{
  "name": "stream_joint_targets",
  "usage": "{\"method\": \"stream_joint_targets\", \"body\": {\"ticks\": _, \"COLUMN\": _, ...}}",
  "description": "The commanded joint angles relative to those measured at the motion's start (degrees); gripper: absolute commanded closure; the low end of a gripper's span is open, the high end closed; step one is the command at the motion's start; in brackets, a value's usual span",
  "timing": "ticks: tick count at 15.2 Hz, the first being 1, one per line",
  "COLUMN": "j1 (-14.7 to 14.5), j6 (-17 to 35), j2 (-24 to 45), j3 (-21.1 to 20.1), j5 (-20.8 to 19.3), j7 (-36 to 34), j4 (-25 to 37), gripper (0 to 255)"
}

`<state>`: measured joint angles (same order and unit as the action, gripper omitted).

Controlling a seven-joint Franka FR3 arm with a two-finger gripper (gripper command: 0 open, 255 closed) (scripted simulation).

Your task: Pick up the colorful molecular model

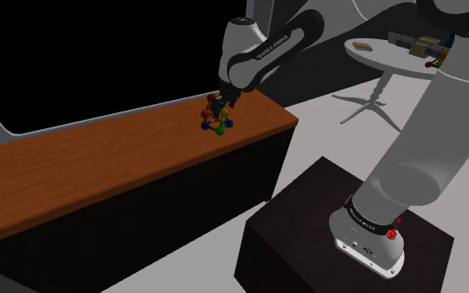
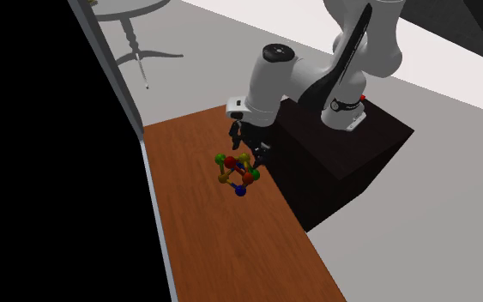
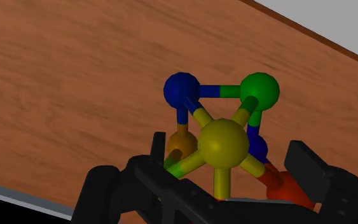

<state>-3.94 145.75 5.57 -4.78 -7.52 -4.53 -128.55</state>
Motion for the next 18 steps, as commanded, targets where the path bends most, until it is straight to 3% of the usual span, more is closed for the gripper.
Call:
{"method": "stream_joint_targets", "body": {"ticks": 1, "j1": -0.01, "j6": 1.4, "j2": 0.93, "j3": 0.08, "j5": -0.38, "j7": -0.32, "j4": -0.44, "gripper": 0}}
{"method": "stream_joint_targets", "body": {"ticks": 4, "j1": -0.04, "j6": 2.54, "j2": 1.77, "j3": 0.17, "j5": -0.71, "j7": -0.62, "j4": -0.75, "gripper": 0}}
{"method": "stream_joint_targets", "body": {"ticks": 5, "j1": -0.05, "j6": 2.45, "j2": 1.67, "j3": 0.15, "j5": -0.7, "j7": -0.63, "j4": -0.76, "gripper": 255}}
{"method": "stream_joint_targets", "body": {"ticks": 14, "j1": -0.04, "j6": 2.54, "j2": 1.77, "j3": 0.17, "j5": -0.72, "j7": -0.62, "j4": -0.75, "gripper": 255}}
{"method": "stream_joint_targets", "body": {"ticks": 18, "j1": 0.03, "j6": -0.36, "j2": -0.31, "j3": -0.02, "j5": 0.11, "j7": 0.12, "j4": 0.1, "gripper": 255}}
